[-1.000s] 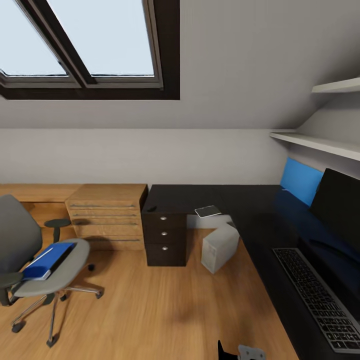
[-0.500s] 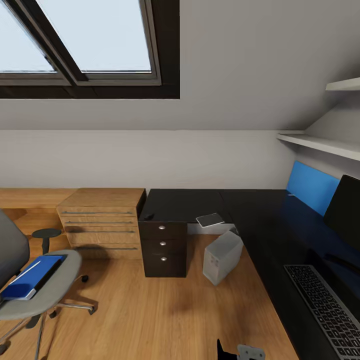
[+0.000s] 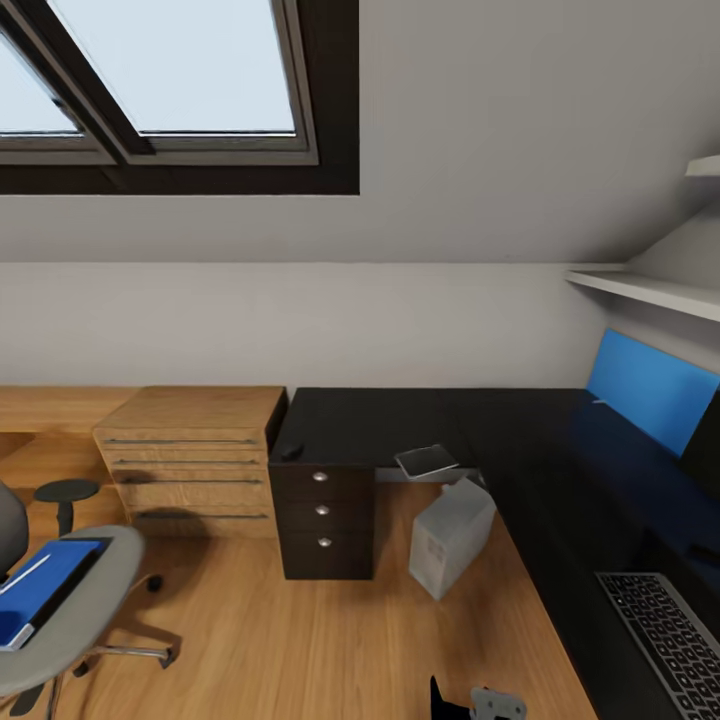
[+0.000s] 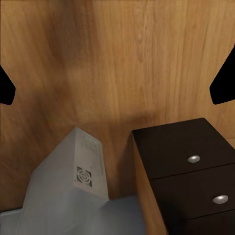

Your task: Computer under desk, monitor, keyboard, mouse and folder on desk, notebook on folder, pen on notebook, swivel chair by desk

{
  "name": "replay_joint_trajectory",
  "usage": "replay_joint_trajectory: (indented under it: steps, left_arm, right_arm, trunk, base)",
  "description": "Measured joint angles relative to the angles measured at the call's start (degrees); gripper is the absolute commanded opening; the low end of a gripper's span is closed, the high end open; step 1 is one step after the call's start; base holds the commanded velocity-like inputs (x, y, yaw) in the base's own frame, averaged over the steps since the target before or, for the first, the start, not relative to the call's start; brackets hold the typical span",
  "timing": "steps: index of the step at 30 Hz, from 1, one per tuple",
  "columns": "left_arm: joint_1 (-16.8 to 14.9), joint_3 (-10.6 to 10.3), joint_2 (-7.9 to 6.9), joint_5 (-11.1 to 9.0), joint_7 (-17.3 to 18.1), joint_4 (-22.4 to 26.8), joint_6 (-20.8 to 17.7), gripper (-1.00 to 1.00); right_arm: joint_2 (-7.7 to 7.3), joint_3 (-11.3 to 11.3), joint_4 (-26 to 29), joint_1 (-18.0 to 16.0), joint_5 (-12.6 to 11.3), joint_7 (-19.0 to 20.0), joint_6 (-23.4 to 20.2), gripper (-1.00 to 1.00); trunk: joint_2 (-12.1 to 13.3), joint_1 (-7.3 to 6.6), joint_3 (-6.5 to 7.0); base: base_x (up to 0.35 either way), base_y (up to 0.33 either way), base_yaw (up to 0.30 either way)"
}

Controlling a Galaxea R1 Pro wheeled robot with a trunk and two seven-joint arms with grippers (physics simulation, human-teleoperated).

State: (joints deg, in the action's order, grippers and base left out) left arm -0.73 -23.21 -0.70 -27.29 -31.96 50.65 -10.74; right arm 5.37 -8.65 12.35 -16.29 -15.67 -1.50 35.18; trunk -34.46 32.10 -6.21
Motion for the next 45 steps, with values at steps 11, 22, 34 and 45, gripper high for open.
replay_joint_trajectory:
  steps: [11, 22, 34, 45]
  left_arm:
    - [0.0, 0.1, -0.1, -0.2, 0.0, -0.5, 0.0, 1.0]
    - [0.0, 0.4, -0.02, -0.3, 3.3, -3.8, 0.2, 1.0]
    - [0.0, 1.1, 0.07, -0.3, 3.8, -4.7, 3.7, 1.0]
    - [0.0, 0.9, 0.46, -0.1, 3.7, -4.8, 4.5, 1.0]
  right_arm:
    - [0.14, 0.0, -0.1, 0.0, 0.2, 0.1, 0.0, 1.0]
    - [-0.14, 0.1, -0.1, 0.0, 0.3, 0.1, 0.0, 1.0]
    - [-0.08, 0.0, -0.2, 0.0, 0.4, 0.1, -0.3, 1.0]
    - [0.15, -0.2, -0.2, 0.0, 0.4, 0.1, -0.1, 1.0]
  trunk:
    - [0.0, 0.0, 0.0]
    - [0.0, 0.0, 0.0]
    - [0.0, 0.03, 0.0]
    - [0.0, 0.03, 0.0]
  base:
    - [0.332, 0.0, 0.0]
    - [0.318, 0.014, 0.0]
    - [0.184, 0.137, 0.0]
    - [0.007, 0.006, 0.135]
